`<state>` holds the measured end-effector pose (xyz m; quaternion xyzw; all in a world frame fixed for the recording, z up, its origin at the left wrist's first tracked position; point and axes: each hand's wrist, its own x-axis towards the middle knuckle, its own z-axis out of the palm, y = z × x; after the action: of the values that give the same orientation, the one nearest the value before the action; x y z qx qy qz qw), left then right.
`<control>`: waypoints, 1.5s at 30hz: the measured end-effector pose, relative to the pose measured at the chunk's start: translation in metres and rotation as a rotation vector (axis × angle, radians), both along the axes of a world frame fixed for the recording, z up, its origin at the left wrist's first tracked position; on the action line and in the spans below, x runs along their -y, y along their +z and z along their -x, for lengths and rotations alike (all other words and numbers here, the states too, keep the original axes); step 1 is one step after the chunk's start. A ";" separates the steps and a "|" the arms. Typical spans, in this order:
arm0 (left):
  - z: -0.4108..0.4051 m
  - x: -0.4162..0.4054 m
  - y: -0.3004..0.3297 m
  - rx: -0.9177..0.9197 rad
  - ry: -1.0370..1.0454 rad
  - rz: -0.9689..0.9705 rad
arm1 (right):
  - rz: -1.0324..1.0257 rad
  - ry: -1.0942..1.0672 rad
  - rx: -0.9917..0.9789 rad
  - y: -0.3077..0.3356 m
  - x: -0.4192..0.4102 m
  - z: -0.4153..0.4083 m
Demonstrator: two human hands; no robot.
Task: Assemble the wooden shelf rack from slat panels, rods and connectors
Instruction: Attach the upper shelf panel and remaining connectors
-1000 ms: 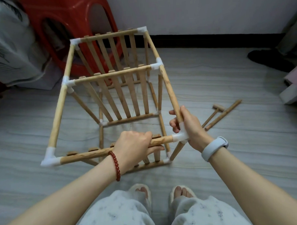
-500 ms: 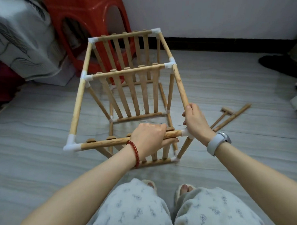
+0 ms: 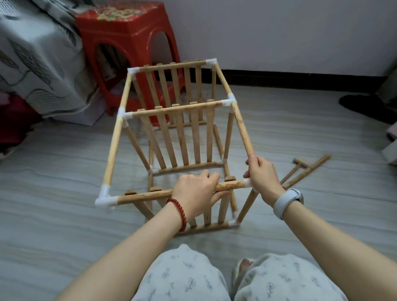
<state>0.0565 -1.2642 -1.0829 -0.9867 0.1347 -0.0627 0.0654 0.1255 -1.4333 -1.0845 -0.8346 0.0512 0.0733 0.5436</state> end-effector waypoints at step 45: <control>-0.240 0.213 -0.001 0.113 0.072 0.265 | 1.189 0.617 0.250 -0.232 0.186 -0.097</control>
<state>0.2966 -1.4770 -1.0843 -0.9858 0.0857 -0.1330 -0.0555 0.2225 -1.6192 -1.3169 -0.9700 -0.2208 0.0877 -0.0512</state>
